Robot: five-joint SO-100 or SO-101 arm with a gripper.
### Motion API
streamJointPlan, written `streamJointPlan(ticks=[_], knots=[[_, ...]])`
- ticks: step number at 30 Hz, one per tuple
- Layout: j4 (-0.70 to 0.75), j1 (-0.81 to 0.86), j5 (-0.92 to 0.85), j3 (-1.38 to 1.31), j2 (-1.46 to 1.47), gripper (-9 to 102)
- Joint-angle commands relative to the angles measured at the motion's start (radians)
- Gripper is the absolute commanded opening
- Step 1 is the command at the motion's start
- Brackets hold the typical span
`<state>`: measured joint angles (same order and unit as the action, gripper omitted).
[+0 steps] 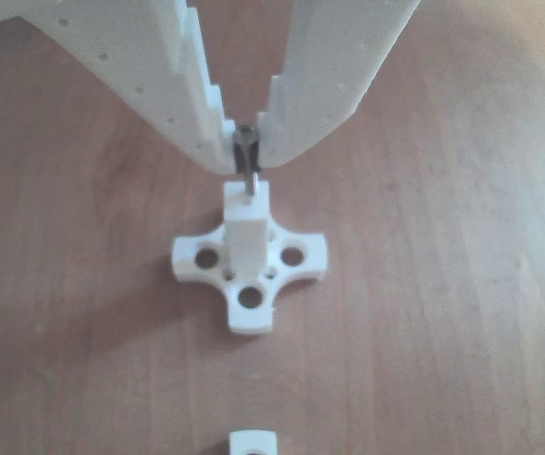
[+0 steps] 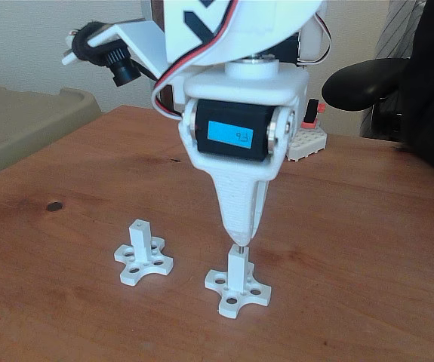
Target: Grab the screw and set it in the hole.
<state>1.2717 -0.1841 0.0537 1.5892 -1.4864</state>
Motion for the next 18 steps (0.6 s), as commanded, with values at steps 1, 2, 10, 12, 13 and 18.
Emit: streamJointPlan(ticks=[1, 2, 10, 12, 13, 18], knots=[[-0.012, 0.000, -0.002, -0.081, -0.018, -4], [-0.012, 0.000, -0.002, -0.081, -0.017, -4], [-0.002, 0.009, -0.006, -0.077, -0.023, -4], [-0.002, 0.011, -0.008, -0.074, -0.026, -4], [0.000, 0.011, -0.008, -0.074, -0.026, -4], [0.006, 0.011, -0.008, -0.074, -0.031, -4]])
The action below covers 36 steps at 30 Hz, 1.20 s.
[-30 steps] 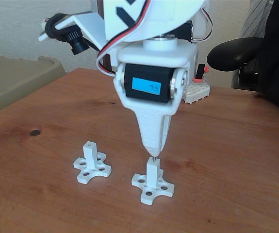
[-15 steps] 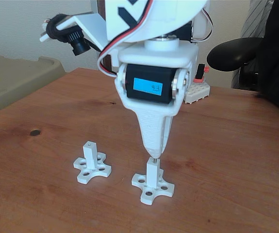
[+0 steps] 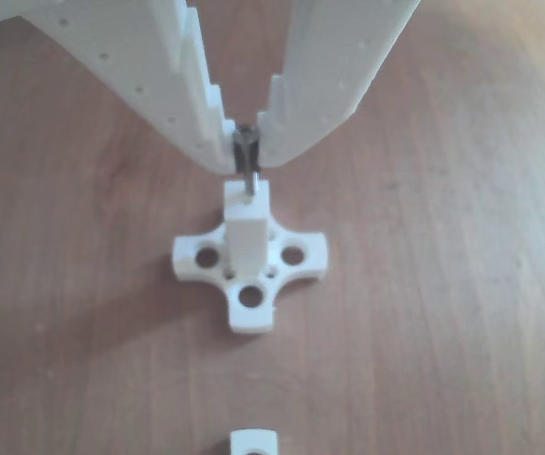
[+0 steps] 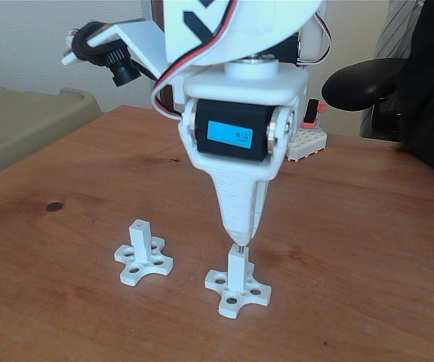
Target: Grab the screw and set it in the hole.
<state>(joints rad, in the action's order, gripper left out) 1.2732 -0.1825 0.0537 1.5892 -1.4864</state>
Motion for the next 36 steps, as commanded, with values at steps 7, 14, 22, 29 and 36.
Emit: streamJointPlan(ticks=[7, 14, 22, 29, 36], knots=[[0.014, 0.012, -0.011, -0.072, -0.034, -4], [0.018, 0.014, -0.012, -0.072, -0.040, -4], [0.025, 0.008, -0.008, -0.072, -0.043, -4], [0.018, 0.003, -0.006, -0.078, -0.038, -4], [0.012, 0.000, -0.005, -0.080, -0.035, -4]])
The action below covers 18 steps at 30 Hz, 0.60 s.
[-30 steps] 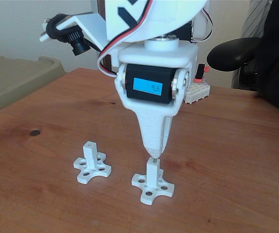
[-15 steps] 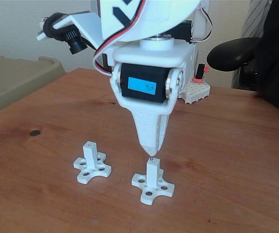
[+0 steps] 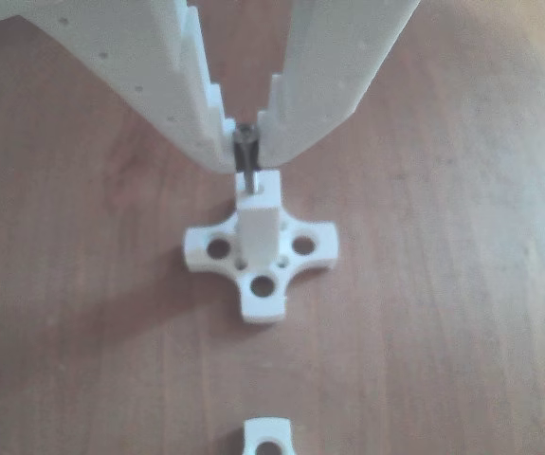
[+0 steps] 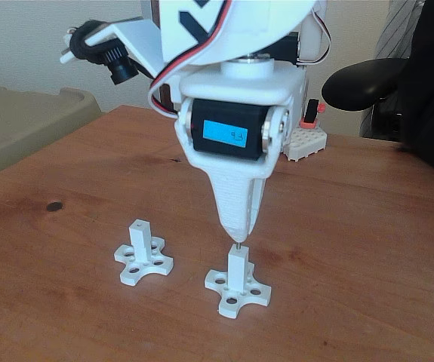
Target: Grab the screw and set it in the hole.
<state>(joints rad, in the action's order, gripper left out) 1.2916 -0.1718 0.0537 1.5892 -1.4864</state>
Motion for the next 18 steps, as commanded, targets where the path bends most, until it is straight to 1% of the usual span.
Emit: streamJointPlan(ticks=[1, 18], knots=[[-0.006, -0.011, -0.005, -0.081, -0.034, -4], [-0.032, -0.009, -0.005, -0.080, -0.021, -4]])
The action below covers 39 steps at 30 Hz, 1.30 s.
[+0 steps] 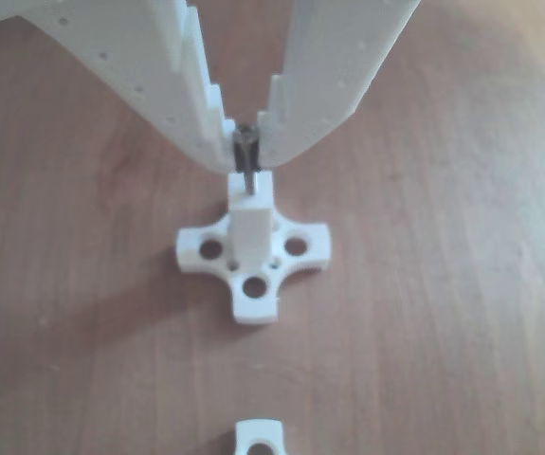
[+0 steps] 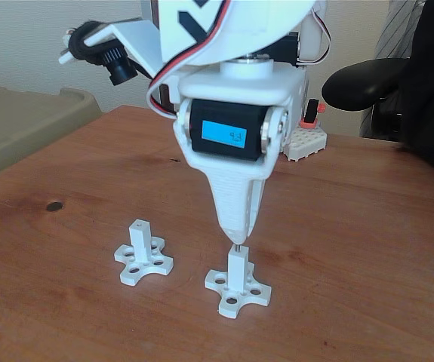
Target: Grab the screw and set it in the hole.
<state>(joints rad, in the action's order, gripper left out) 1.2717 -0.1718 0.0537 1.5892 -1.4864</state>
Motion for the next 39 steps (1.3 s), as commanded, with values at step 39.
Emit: streamJointPlan(ticks=[39], knots=[[-0.025, -0.018, -0.005, -0.058, 0.003, -4]])
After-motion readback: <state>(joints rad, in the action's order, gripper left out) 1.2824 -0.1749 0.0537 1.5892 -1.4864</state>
